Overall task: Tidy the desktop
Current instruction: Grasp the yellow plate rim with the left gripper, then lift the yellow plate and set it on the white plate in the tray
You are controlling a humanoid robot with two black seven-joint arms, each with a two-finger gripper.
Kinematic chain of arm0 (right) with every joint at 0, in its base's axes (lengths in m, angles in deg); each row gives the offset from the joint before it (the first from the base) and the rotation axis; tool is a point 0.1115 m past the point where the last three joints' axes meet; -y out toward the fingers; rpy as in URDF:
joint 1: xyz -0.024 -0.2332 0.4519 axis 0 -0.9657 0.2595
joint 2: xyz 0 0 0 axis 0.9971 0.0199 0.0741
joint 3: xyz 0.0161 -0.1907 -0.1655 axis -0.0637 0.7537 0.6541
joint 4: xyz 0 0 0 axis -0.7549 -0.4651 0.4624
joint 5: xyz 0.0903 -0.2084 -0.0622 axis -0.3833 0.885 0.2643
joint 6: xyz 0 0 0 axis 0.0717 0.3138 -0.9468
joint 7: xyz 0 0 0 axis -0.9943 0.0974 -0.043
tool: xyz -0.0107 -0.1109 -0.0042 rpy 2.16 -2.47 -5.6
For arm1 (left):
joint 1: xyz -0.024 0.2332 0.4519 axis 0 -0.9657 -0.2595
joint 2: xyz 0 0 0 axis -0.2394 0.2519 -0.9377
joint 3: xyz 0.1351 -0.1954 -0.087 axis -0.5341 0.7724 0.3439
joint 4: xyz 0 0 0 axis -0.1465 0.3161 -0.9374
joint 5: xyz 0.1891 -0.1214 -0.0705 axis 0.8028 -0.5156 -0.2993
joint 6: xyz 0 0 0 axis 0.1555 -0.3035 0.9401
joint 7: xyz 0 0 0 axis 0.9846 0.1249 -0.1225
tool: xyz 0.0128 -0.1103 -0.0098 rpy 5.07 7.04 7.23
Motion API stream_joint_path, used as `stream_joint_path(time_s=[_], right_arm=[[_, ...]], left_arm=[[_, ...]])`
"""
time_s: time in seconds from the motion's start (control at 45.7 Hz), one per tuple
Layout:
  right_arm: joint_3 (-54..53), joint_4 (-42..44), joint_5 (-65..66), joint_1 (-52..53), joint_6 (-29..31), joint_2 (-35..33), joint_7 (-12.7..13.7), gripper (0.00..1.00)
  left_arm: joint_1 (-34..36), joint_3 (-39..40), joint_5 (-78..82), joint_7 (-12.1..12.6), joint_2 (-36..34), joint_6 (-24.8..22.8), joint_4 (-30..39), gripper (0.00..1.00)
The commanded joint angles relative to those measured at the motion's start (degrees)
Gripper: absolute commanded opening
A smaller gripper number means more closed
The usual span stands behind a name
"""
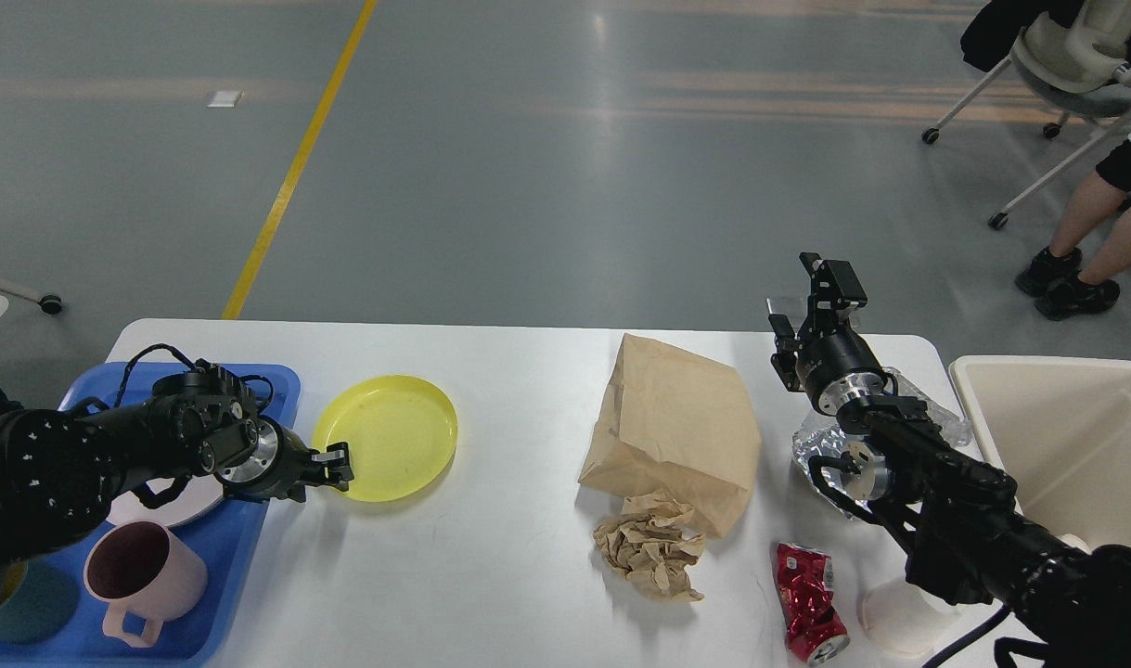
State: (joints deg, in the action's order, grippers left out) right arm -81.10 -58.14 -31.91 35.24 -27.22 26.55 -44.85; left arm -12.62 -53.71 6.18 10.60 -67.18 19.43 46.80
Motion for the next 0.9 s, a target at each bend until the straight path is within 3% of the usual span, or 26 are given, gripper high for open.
stream_joint_path(time_s=[0.0,0.263,0.788,0.875], right_arm=[[0.0,0.0,0.0,0.0,0.0,0.0,0.0,1.00],[0.0,0.0,0.0,0.0,0.0,0.0,0.0,1.00],[-0.1,0.0,0.0,0.0,0.0,0.0,0.0,1.00],[-0.1,0.0,0.0,0.0,0.0,0.0,0.0,1.00]], left_arm=[[0.0,0.0,0.0,0.0,0.0,-0.9,0.0,0.45],[0.1,0.0,0.0,0.0,0.0,-3.1,0.0,0.37],[0.9,-0.1,0.9,0.1,-0.1,-12.9,-1.2,0.04],[1.3,-0.1,0.9,1.2,-0.1,-14.6,-1.2,0.00]])
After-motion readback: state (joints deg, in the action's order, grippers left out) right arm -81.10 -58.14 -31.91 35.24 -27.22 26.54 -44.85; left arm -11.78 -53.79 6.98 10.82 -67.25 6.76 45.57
